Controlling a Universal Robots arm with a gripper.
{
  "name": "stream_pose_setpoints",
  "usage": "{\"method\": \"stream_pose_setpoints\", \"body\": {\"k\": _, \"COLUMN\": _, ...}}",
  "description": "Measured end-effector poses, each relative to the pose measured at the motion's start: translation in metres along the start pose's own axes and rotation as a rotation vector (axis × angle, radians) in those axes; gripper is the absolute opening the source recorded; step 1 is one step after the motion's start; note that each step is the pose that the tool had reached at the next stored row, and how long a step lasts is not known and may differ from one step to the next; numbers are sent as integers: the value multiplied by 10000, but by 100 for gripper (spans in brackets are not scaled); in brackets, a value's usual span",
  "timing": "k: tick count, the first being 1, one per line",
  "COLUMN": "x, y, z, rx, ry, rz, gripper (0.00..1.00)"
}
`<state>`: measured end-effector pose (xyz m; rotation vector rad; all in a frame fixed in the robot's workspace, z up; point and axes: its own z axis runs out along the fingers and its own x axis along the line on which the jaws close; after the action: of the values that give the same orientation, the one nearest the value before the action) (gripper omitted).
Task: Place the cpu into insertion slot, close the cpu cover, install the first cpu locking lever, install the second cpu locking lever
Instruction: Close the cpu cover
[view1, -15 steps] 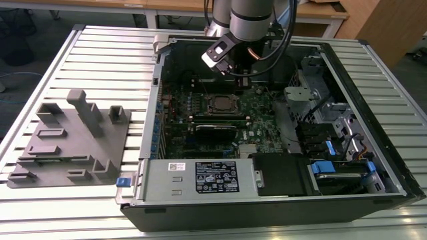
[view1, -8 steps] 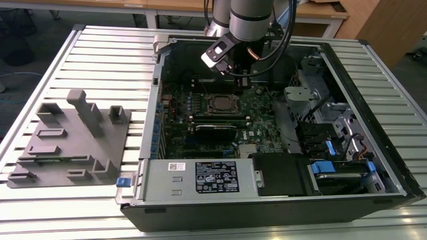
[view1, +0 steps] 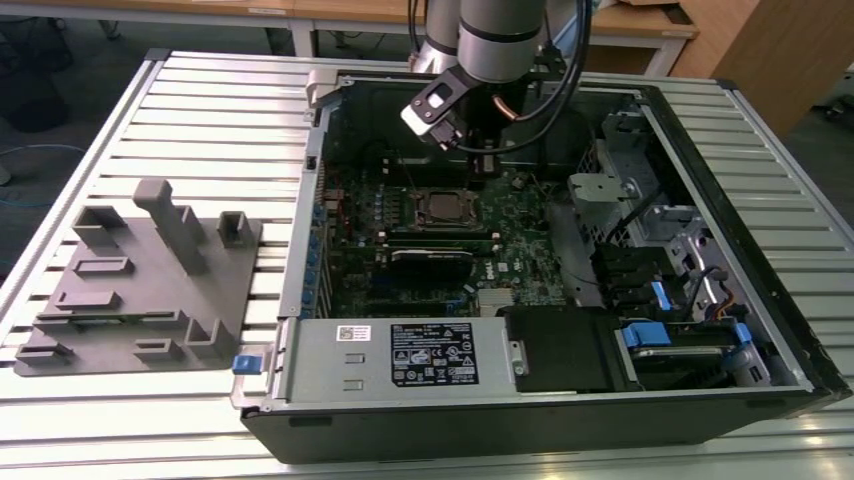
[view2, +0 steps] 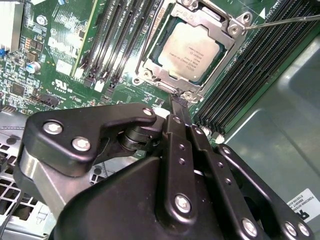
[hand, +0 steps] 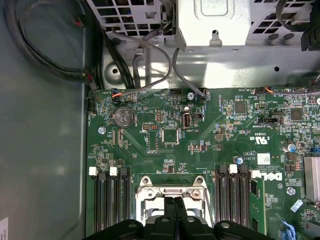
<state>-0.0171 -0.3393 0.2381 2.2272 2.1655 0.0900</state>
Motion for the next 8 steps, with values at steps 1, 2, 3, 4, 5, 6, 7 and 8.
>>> {"method": "stream_pose_setpoints", "body": {"k": 1, "x": 0, "y": -4, "z": 0, "rx": 0, "ry": 0, "rz": -1, "gripper": 11}}
{"method": "stream_pose_setpoints", "body": {"k": 2, "x": 0, "y": -10, "z": 1, "rx": 0, "ry": 0, "rz": -2, "gripper": 11}}
{"method": "stream_pose_setpoints", "body": {"k": 3, "x": -1, "y": -18, "z": 1, "rx": 0, "ry": 0, "rz": -1, "gripper": 11}}
{"method": "stream_pose_setpoints", "body": {"k": 4, "x": -1, "y": -24, "z": 1, "rx": 0, "ry": 0, "rz": -2, "gripper": 11}}
{"method": "stream_pose_setpoints", "body": {"k": 5, "x": -1, "y": -26, "z": 1, "rx": 0, "ry": -1, "rz": -2, "gripper": 11}}
{"method": "stream_pose_setpoints", "body": {"k": 6, "x": -1, "y": -36, "z": 0, "rx": 1, "ry": 0, "rz": -3, "gripper": 11}}
{"method": "stream_pose_setpoints", "body": {"k": 7, "x": -1, "y": -46, "z": 0, "rx": 1, "ry": -1, "rz": -2, "gripper": 11}}
{"method": "stream_pose_setpoints", "body": {"k": 8, "x": -1, "y": -46, "z": 0, "rx": 0, "ry": 0, "rz": -2, "gripper": 11}}
